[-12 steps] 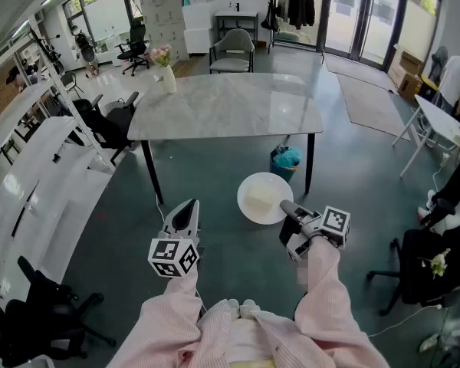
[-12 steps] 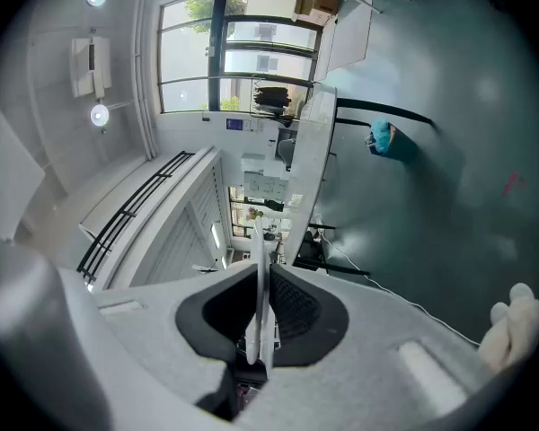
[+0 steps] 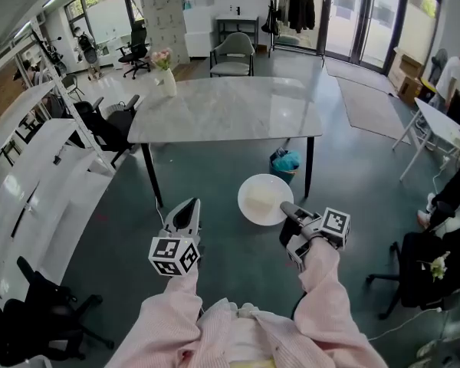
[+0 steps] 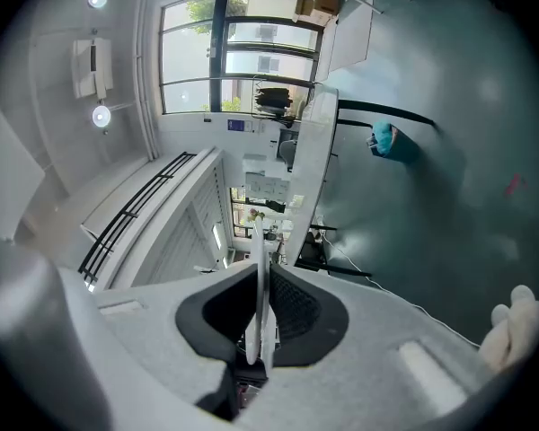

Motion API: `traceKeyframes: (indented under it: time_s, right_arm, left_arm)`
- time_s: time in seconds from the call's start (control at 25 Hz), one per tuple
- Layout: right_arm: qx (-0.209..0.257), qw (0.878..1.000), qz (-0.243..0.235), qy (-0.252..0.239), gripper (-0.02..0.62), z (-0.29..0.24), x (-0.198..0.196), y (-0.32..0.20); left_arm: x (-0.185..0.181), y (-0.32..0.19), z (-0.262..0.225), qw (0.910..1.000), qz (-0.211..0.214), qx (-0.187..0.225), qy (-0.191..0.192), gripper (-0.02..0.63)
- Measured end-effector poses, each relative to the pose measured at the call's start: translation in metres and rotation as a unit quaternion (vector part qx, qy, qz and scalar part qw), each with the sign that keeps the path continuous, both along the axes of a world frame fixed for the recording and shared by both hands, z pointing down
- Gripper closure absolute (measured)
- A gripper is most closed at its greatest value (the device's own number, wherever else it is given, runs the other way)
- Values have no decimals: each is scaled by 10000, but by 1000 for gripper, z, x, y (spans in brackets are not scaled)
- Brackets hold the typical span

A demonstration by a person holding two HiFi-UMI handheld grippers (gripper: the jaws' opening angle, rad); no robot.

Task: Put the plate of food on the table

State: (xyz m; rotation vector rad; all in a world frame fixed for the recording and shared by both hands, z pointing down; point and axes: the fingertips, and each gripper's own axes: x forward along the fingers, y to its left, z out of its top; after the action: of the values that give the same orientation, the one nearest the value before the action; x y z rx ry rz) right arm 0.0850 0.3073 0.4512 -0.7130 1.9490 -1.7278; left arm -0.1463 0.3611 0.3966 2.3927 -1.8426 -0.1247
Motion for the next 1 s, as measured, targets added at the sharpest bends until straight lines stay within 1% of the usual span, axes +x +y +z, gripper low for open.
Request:
traceKeyframes:
  time_s: [0.2,0.36,0.56,0.68,0.84,1.0]
  right_arm:
    - [-66,10000,26,25,568,8,8,-10]
    - [-115,9999,50,41,568,11,14,-20]
    - [-89,9999,45,45,568,12,15,-44]
    - [-47,9999,37,84,568,13,15,-64]
    - [30,9999,68,83,568,18,14,-103]
    - [-58,9999,122,70,568,29,11,-146]
  left_arm:
    - [10,-10,3,10000,30,6,-2,611]
    - [21,-16,10,10000,66,-69,21,611]
    - [22,-40,13,9999,85,-105,44,611]
    - [22,-64,15,9998,114,-117,63,611]
    - [27,-110,23,9996,232,-131,127,611]
    - [25,-161,30,9992,310,-179,168,611]
